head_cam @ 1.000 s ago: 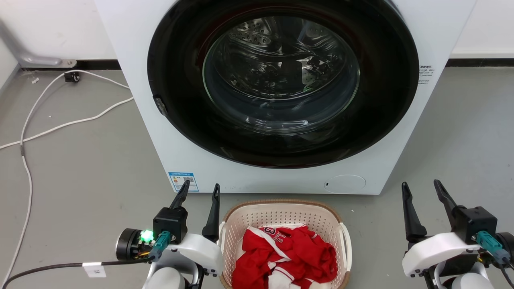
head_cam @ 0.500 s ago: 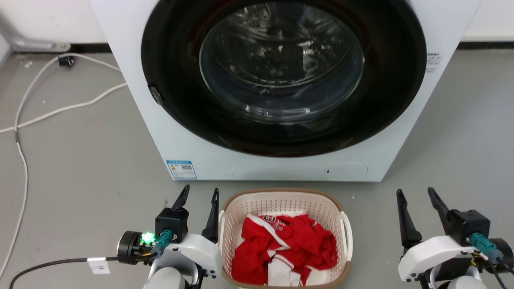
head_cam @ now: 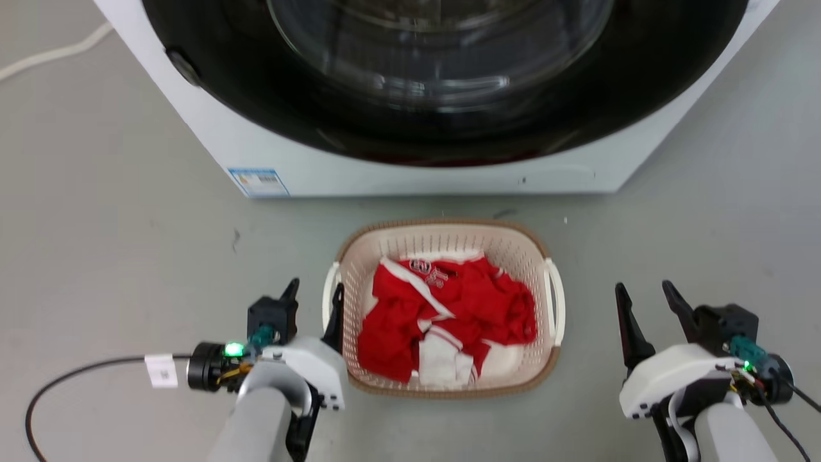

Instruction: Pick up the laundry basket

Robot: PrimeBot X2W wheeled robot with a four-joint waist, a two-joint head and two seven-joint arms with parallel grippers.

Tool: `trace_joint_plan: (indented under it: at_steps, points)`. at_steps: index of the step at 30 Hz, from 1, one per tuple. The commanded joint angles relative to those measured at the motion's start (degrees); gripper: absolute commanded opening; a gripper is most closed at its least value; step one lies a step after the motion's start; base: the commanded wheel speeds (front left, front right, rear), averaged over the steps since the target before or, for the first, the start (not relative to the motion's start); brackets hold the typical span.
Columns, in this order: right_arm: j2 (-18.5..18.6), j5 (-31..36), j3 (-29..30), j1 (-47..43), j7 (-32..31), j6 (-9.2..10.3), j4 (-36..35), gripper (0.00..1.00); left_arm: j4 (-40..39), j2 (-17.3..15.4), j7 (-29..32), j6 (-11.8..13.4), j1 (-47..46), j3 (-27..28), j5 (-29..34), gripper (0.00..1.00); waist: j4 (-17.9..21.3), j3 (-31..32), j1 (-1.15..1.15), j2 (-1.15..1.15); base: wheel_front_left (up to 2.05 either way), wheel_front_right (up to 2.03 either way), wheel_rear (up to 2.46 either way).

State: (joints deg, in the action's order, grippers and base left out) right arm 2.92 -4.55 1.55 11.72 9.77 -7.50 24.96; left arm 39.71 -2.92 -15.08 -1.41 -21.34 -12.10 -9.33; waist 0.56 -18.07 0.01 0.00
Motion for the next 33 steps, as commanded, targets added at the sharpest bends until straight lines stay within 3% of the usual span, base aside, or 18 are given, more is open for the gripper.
trace_joint_plan:
  at_steps: [1,11,22,33]
  points:
    - [-0.1,-0.5,-0.1,2.0,0.6,0.03,1.0,1.00,1.0,0.0,-0.1,-0.4,-2.1,0.3,-0.4,1.00,0.9,-4.7,-0.01,0.00,0.00,0.00,0.00]
    - [-0.1,-2.0,-3.2,12.0,2.4,0.02,12.1,1.00,11.9,-0.8,-0.1,-3.0,-12.1,2.3,-3.2,1.00,2.5,-14.8,-0.01,0.00,0.00,0.00,0.00]
    - [0.0,-7.9,-12.2,27.4,3.2,0.02,29.8,1.00,25.8,-3.2,3.2,-5.6,-23.5,1.1,-5.4,1.00,4.5,-24.1,-0.01,0.00,0.00,0.00,0.00]
    - [0.0,-12.7,-19.4,37.5,2.0,0.03,39.0,1.00,31.1,-4.4,7.9,-6.0,-31.3,-0.7,-7.6,1.00,4.6,-29.5,-0.01,0.00,0.00,0.00,0.00]
